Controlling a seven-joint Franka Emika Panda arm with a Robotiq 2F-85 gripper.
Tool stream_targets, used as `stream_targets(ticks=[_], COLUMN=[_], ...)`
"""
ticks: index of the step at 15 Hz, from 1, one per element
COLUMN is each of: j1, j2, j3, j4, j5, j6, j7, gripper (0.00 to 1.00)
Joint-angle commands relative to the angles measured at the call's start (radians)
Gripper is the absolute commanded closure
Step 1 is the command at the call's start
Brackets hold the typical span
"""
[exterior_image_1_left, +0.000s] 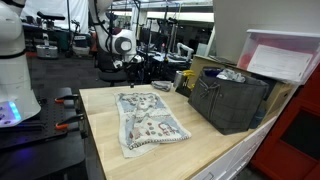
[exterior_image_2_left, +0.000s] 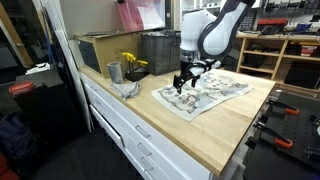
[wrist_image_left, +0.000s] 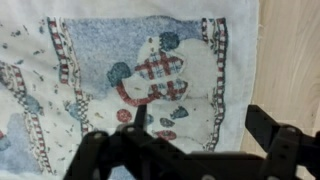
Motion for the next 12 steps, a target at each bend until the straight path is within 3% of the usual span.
stream_targets(ticks=[1,4,7,9,12], j1=[0.016,-0.008,0.0,0.005,0.048], j2=[0.088,0.162,0.209,0.246,0.267], j3=[0.034,0.118,0.15,0.15,0.095], j4=[0.068,0.104,0.126,0.138,0.142], j5=[0.084,0.188,0.231,0.24,0.207], j6=[-0.014,-0.036,-0.074,-0.092,-0.1], j7=[-0.054,-0.169,-0.241,-0.261,-0.233], gripper=[0.0,0.0,0.0,0.0,0.0])
